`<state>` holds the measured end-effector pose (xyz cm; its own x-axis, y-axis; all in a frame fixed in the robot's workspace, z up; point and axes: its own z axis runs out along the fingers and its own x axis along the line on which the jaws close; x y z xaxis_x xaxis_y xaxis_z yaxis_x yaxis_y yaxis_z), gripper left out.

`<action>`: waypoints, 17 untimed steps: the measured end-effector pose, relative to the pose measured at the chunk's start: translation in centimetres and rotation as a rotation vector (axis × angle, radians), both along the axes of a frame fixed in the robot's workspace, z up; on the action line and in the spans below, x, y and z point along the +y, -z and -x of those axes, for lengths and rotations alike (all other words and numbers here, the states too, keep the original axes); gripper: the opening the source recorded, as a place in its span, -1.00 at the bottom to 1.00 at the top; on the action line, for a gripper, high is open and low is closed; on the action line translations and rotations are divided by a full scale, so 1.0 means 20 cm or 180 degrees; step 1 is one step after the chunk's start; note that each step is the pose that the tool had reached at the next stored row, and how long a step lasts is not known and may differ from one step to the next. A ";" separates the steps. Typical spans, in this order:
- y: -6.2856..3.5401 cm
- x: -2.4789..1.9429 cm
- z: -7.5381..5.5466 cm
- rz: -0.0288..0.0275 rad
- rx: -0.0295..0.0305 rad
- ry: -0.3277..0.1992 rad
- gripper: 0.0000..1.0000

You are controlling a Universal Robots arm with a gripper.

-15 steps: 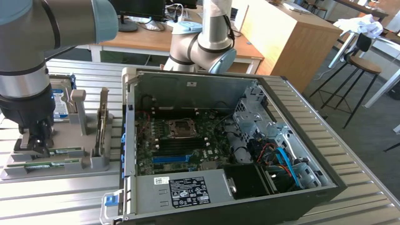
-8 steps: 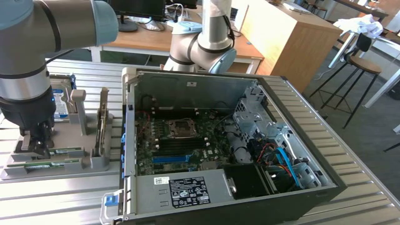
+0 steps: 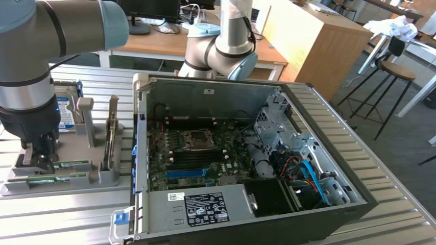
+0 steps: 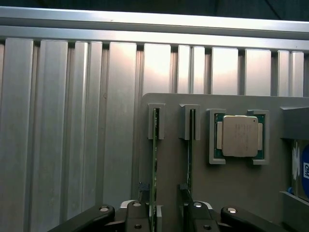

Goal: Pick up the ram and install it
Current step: 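Pick up the ram and move it above insertion slot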

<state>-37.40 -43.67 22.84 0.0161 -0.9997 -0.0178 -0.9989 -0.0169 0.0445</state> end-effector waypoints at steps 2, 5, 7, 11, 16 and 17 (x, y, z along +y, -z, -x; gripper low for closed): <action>0.002 0.000 0.00 0.0000 0.0000 0.0000 -0.29; 0.013 -0.001 0.00 0.0000 0.0000 0.0000 -0.29; 0.022 -0.001 0.00 0.0000 0.0000 0.0000 -0.29; 0.039 -0.002 0.00 0.0000 0.0000 0.0000 -0.29; 0.059 -0.003 0.00 0.0000 0.0000 0.0000 -0.29; 0.063 -0.003 0.00 0.0000 0.0000 0.0000 -0.29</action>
<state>-37.40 -43.74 21.58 0.0162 -0.9997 -0.0177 -0.9989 -0.0170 0.0445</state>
